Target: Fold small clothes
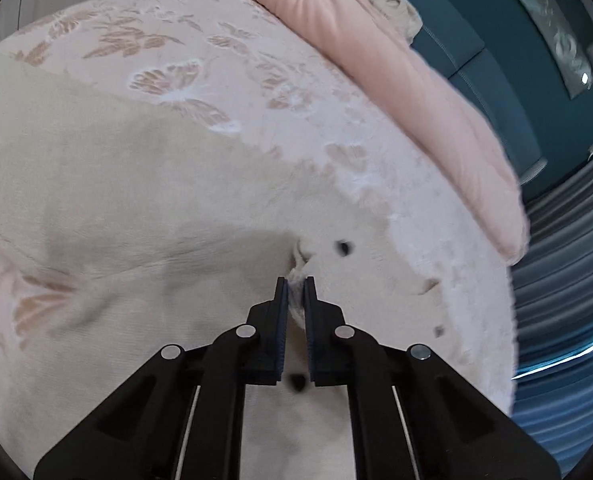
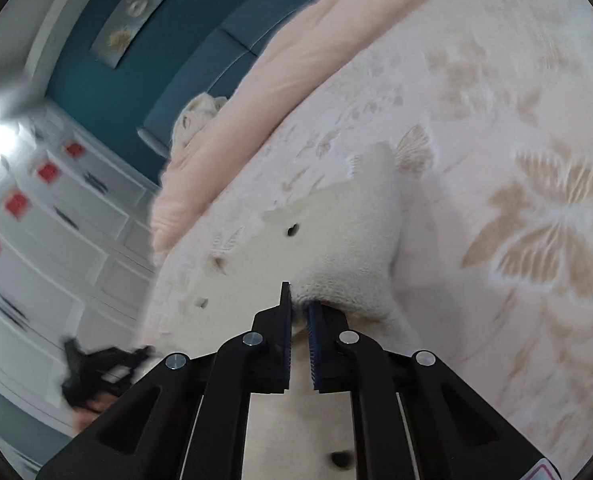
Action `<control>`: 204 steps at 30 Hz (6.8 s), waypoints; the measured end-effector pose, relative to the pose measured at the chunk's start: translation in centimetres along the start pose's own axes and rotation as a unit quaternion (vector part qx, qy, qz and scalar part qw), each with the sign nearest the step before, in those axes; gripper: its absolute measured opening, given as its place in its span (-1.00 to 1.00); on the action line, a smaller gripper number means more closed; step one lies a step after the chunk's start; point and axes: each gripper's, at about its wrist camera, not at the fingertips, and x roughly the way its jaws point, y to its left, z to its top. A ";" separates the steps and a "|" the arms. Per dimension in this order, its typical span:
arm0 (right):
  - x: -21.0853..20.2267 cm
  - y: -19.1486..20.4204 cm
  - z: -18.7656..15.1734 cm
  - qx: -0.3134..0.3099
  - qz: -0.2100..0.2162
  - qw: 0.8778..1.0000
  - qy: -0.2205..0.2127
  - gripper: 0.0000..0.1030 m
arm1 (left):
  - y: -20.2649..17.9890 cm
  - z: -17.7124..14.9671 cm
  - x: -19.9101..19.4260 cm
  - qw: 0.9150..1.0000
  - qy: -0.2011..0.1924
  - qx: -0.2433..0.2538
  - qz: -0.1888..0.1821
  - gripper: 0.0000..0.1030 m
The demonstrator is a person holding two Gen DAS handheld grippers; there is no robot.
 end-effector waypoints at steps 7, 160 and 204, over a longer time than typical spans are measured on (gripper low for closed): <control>0.1 -2.5 -1.7 0.040 -0.028 0.998 0.041 -0.81 | 4.2 -2.5 2.2 0.998 0.032 -0.014 0.051 -1.00; -18.6 -3.8 -15.5 -0.031 -0.188 0.976 0.103 0.12 | 17.8 -12.4 -17.2 0.996 0.037 0.052 0.065 0.39; -22.6 -1.5 -18.9 0.050 -0.017 0.991 0.121 -0.91 | 17.2 -18.0 -24.1 0.994 0.092 -0.012 -0.050 -0.87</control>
